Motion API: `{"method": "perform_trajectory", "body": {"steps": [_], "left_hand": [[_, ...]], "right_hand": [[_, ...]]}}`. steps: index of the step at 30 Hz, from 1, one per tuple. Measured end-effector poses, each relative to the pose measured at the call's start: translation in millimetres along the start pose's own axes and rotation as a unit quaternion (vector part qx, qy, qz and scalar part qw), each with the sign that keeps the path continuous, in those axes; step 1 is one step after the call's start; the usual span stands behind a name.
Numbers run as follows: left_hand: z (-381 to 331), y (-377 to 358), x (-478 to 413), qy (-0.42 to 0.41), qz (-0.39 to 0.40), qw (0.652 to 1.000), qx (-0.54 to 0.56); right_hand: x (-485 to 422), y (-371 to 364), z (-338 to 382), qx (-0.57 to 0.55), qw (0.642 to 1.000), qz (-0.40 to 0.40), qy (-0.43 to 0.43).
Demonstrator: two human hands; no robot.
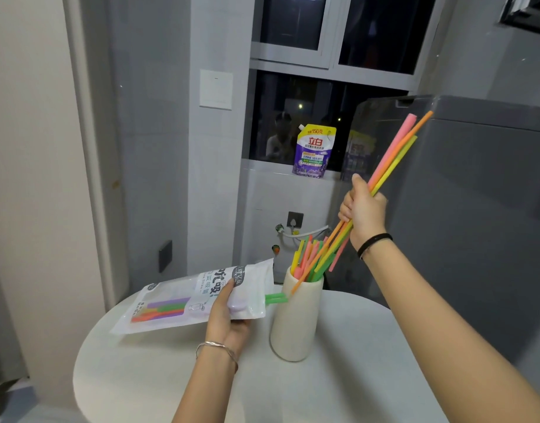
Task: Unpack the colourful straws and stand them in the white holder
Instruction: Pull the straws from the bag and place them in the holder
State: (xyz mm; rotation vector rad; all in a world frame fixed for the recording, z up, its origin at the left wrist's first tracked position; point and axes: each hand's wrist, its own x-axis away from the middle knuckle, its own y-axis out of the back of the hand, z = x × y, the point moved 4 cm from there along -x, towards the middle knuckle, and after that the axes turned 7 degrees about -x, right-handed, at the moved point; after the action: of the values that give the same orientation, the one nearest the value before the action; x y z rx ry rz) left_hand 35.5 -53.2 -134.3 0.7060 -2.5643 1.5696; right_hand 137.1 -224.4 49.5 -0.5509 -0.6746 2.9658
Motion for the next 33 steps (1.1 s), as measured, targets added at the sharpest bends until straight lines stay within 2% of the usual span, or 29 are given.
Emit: {"method": "perform_trajectory", "body": {"steps": [5, 13, 23, 30, 33], "left_hand": [[-1, 0, 0, -0.003, -0.003, 1.000, -0.002], [-1, 0, -1, -0.009, -0.009, 1.000, -0.013], [6, -2, 2, -0.003, 0.006, 1.000, -0.012], [13, -2, -1, 0.016, 0.013, 1.000, -0.023], [15, 1, -3, 0.019, 0.009, 1.000, -0.019]], "right_hand": [[-6, -7, 4, 0.010, 0.999, -0.026, 0.042], [-9, -18, 13, 0.033, 0.996, 0.006, 0.084], [-5, -27, 6, 0.037, 0.997, 0.037, 0.052], [-4, -38, -8, 0.071, 0.993, 0.095, 0.010], [-3, -36, -20, 0.077, 0.993, 0.091, -0.002]]}}
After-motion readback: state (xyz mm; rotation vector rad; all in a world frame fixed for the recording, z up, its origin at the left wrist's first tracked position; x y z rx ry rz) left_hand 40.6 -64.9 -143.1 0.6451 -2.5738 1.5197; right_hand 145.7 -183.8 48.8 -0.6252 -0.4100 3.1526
